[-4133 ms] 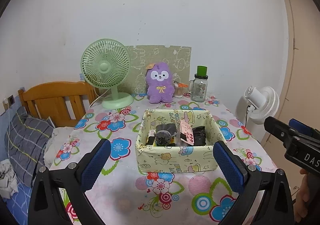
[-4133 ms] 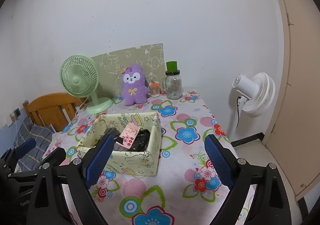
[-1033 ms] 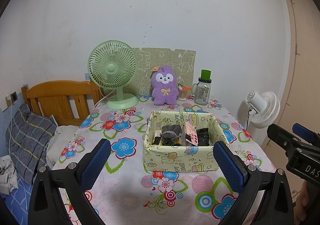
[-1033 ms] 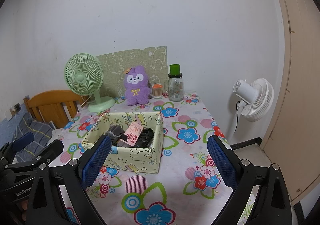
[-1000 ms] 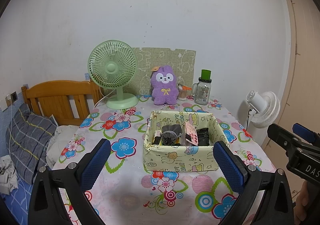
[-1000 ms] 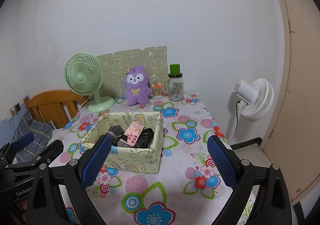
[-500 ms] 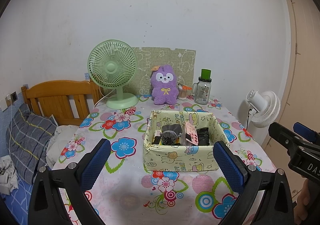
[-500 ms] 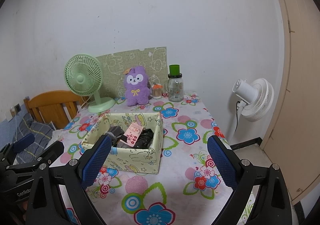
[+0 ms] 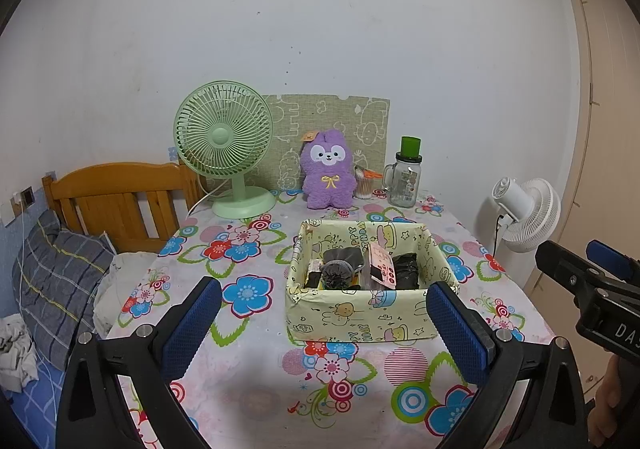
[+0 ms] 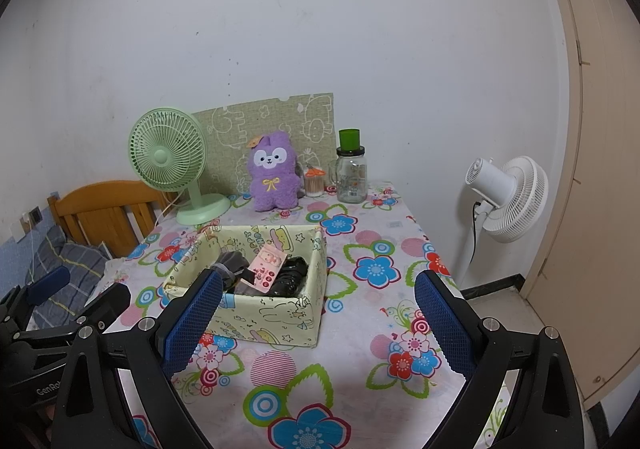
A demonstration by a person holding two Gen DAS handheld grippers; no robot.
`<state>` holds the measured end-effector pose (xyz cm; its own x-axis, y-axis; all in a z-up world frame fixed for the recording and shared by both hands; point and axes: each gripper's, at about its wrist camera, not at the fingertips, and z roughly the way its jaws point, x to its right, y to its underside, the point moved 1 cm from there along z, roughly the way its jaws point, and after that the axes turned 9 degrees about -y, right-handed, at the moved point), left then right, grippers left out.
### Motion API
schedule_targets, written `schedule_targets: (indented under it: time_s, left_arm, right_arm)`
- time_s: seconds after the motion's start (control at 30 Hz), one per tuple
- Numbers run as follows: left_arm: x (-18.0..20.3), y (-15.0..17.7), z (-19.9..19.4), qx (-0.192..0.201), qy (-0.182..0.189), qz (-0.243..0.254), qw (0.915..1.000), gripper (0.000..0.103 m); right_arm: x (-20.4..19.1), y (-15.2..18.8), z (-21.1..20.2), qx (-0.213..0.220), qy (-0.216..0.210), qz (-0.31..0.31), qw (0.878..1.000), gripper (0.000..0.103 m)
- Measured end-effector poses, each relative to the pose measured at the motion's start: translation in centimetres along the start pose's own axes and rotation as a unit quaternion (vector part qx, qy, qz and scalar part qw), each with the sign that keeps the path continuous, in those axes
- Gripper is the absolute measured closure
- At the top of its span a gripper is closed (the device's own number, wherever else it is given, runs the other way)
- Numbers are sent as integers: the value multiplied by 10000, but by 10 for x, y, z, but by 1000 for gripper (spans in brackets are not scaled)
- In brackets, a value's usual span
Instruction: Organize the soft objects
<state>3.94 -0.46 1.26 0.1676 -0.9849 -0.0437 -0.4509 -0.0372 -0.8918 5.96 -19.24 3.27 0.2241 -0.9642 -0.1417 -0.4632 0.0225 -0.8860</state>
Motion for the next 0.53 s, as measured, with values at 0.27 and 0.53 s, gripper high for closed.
schedule_targets:
  time_s: [0.27,0.53]
  left_arm:
    - [0,0,1,-7,-4,-9,10000,0]
    - [0,2,3,-10,17,31,10000,0]
  right_arm:
    - [0,0,1,-6,-3,-2,10000,5]
    - [-1,3,5,-34,-26,-11,10000,5]
